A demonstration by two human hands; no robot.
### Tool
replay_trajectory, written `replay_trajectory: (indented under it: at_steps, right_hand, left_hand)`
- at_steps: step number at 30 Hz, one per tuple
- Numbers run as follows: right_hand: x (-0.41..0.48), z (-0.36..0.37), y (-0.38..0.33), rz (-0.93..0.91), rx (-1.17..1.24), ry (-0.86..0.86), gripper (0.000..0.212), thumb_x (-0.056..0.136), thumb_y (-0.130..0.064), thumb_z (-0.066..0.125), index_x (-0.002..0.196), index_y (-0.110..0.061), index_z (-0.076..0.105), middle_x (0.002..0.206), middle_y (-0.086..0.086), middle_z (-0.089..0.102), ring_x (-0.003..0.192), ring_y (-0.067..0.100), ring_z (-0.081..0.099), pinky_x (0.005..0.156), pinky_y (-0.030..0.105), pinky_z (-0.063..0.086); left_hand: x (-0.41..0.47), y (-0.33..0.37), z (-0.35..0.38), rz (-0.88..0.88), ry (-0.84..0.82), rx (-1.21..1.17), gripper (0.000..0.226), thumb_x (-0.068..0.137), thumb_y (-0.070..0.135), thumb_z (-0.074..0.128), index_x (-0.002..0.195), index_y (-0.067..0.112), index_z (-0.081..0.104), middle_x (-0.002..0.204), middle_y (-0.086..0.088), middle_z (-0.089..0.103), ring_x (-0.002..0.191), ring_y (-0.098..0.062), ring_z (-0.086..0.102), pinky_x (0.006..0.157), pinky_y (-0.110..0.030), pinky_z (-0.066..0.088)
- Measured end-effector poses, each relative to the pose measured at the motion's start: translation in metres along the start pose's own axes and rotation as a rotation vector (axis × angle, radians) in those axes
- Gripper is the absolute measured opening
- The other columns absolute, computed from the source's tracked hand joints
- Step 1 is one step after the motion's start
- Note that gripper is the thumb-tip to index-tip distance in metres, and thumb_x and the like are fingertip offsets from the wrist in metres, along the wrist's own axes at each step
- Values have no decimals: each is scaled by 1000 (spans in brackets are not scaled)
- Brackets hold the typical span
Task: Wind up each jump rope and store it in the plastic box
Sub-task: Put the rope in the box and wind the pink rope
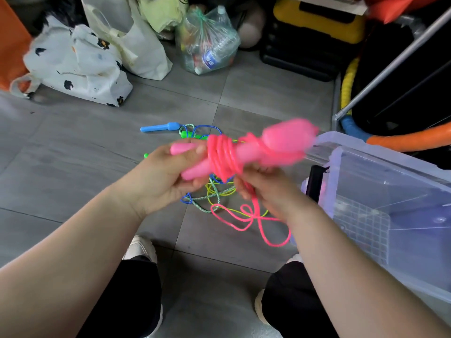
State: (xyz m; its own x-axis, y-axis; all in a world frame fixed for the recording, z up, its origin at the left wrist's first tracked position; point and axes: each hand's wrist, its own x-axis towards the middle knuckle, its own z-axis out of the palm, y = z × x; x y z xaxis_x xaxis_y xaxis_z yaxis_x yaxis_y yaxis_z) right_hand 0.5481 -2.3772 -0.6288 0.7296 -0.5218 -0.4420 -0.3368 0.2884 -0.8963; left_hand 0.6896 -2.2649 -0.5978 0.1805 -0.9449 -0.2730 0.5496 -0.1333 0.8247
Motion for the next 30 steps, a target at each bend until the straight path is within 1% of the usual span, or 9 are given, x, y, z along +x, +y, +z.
replay_trajectory:
  at_steps: [4, 7, 9, 12, 16, 21, 26, 28, 30]
  right_hand:
    - [-1, 28, 12, 48, -409, -72, 20, 92, -17, 45, 78, -19, 59, 46, -8, 56, 33, -1, 44, 51, 28, 37]
    - [-9, 44, 12, 25, -722, -165, 22, 92, -21, 44, 110, -13, 55, 75, -3, 63, 58, 9, 53, 69, 30, 44]
    - [-16, 49, 2, -48, -880, -170, 28, 91, -22, 47, 118, -13, 51, 102, 8, 65, 86, 23, 57, 77, 28, 42]
    - [-21, 44, -14, -133, -1053, -120, 23, 90, -22, 47, 110, -14, 55, 106, 10, 65, 101, 30, 57, 76, 30, 43]
    - [-27, 27, -31, -230, -1114, -24, 17, 88, -20, 48, 93, -17, 64, 77, 1, 54, 77, 23, 49, 63, 28, 34]
    - [-30, 11, -37, -254, -938, -15, 7, 77, -22, 65, 83, -20, 68, 62, -15, 54, 73, 11, 56, 73, 32, 48]
    - [-29, 6, -35, -259, -719, -60, 11, 73, -14, 71, 73, -22, 64, 64, -16, 58, 63, 1, 55, 68, 21, 46]
    - [-28, 6, -34, -260, -633, -80, 17, 72, -12, 73, 68, -25, 62, 61, -14, 57, 59, -5, 54, 58, 9, 43]
    - [-25, 3, -35, -261, -543, -69, 21, 71, -9, 72, 63, -26, 62, 55, -14, 56, 53, -7, 51, 55, 5, 38]
  left_hand:
    - [12, -2, -3, 14, 421, 10, 16, 84, 17, 55, 71, 7, 56, 39, 6, 53, 33, -2, 44, 33, -10, 35]
    - [14, -10, -9, 99, 610, 514, 18, 87, 20, 57, 81, 3, 53, 43, 3, 54, 31, -4, 46, 35, -11, 35]
    - [13, -14, -10, 156, 637, 774, 17, 81, 17, 64, 74, 18, 48, 55, 0, 55, 36, -5, 52, 38, -8, 35]
    - [11, -15, -11, 180, 621, 909, 28, 75, 17, 70, 67, 28, 46, 63, 2, 57, 46, -9, 56, 44, -8, 38]
    - [11, -13, -13, 87, 520, 948, 24, 73, 11, 71, 66, 23, 52, 59, 3, 58, 36, 1, 53, 43, -5, 39]
    - [7, -13, -6, -70, 195, 930, 19, 70, 1, 72, 66, 15, 59, 43, 8, 60, 34, -4, 50, 41, -10, 42]
    - [3, -4, -6, -102, 63, 880, 19, 68, -4, 72, 66, 12, 62, 44, 6, 62, 36, -4, 52, 40, -14, 45]
    - [0, -1, -8, -140, 5, 827, 16, 63, 5, 79, 65, 11, 64, 46, 2, 63, 38, -5, 55, 39, -16, 45]
    - [-4, 2, -12, -170, -74, 758, 25, 49, 32, 80, 64, 17, 67, 48, -1, 63, 39, -7, 55, 37, -14, 41]
